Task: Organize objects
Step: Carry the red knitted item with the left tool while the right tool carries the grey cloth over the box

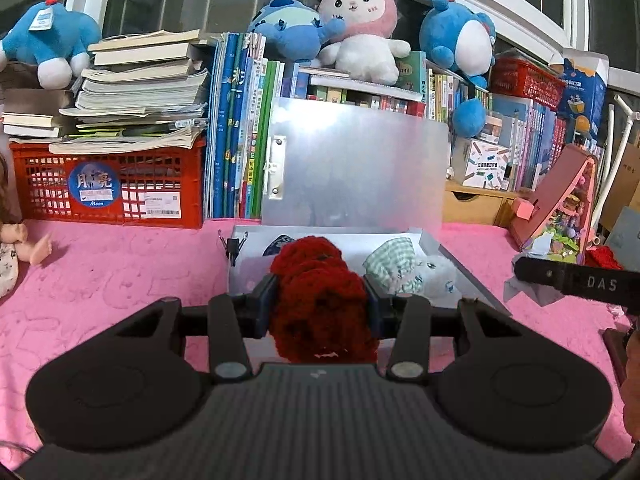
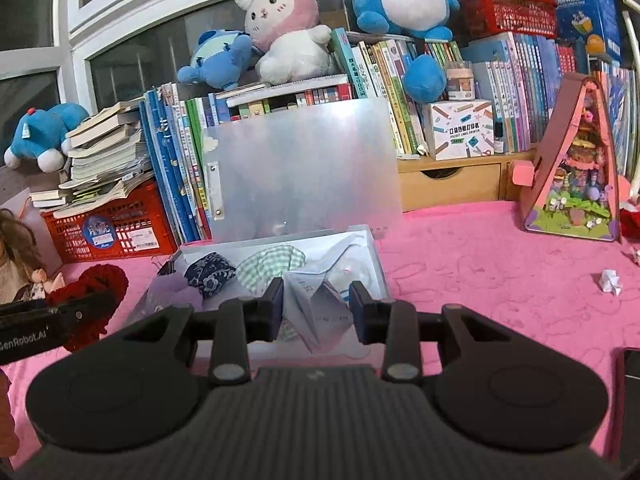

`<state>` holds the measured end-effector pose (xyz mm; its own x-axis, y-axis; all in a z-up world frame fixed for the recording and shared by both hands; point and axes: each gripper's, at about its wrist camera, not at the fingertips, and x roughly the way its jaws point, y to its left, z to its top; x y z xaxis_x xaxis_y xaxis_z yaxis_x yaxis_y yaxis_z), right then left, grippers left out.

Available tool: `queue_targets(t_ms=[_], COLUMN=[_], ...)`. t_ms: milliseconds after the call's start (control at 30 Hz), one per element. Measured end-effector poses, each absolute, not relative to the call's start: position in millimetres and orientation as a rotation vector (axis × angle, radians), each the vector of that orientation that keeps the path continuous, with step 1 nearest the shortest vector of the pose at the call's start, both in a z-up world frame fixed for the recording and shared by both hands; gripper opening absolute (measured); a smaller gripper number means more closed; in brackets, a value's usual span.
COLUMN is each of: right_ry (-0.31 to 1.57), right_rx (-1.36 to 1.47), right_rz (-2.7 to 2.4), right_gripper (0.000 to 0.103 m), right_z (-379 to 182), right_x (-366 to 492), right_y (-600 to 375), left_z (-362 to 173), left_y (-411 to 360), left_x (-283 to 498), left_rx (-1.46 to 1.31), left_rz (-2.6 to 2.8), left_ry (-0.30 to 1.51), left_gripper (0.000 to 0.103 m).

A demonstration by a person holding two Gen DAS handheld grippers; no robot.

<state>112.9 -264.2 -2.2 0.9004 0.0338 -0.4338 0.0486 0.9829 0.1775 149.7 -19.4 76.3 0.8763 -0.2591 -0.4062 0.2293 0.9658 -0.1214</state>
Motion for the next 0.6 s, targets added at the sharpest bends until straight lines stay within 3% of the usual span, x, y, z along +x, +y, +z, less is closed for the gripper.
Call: queue_targets(t_ms=[600], right_ry=[0.6], right_rx=[0.352], right_rz=[0.022], right_gripper=[0.039], right_z=[-38], right_x=[185], right_y=[-290], left_z=[51], left_y=[-21], left_x=[211], left_rx=[-0.088], left_rz=[-0.229], left_ry=[0.512], left_gripper=[0.05])
